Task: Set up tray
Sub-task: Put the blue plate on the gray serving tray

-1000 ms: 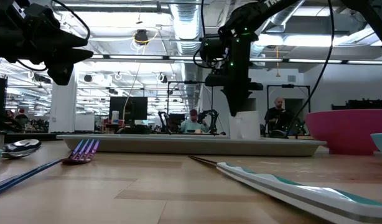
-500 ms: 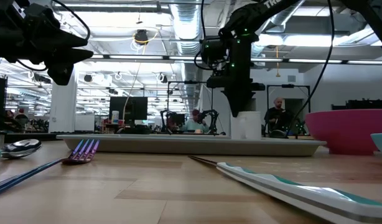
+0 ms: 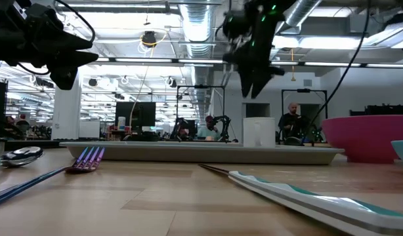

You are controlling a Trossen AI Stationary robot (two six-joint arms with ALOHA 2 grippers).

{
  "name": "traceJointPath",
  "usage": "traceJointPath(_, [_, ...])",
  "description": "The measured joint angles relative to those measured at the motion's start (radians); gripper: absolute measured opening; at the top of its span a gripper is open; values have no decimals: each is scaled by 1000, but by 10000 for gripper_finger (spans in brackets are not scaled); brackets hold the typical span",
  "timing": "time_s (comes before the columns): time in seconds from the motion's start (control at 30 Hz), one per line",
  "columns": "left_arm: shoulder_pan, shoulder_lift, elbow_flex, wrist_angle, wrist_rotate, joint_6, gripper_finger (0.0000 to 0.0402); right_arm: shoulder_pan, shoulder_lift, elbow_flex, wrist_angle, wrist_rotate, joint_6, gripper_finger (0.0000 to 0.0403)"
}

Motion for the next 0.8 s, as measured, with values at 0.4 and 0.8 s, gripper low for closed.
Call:
traceJointPath(0.4, [0, 0, 0, 0, -1, -25, 119, 271, -362, 1, -238, -18, 352, 154])
traceJointPath(0.8, [0, 0, 0, 0, -3, -104, 119, 794, -324, -5, -437, 116, 1146, 144])
